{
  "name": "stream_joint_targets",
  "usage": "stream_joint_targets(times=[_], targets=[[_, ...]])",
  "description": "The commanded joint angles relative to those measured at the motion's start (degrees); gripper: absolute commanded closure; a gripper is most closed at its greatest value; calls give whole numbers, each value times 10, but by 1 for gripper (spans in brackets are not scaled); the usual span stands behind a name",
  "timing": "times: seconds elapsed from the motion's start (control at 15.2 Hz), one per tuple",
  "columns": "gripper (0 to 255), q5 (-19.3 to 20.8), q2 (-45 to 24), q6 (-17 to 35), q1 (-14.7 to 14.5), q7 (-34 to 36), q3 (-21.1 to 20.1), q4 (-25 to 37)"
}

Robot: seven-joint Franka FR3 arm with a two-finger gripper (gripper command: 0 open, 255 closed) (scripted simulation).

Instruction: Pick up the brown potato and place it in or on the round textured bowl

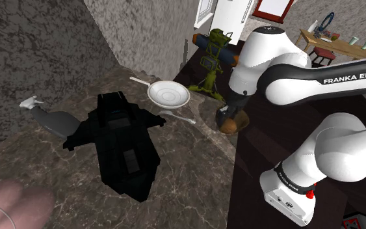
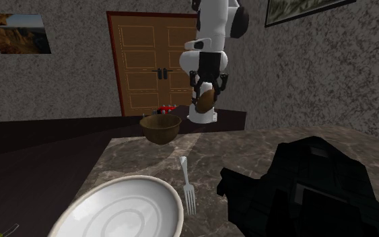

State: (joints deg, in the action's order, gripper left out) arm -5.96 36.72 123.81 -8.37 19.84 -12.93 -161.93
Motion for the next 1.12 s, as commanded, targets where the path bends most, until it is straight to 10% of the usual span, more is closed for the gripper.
stream_joint_targets(times=[0.0,1.06], targets=[[255,20,3,-3,23,-33,27,0],[255,128,-121,66,147,-213,174,65]])
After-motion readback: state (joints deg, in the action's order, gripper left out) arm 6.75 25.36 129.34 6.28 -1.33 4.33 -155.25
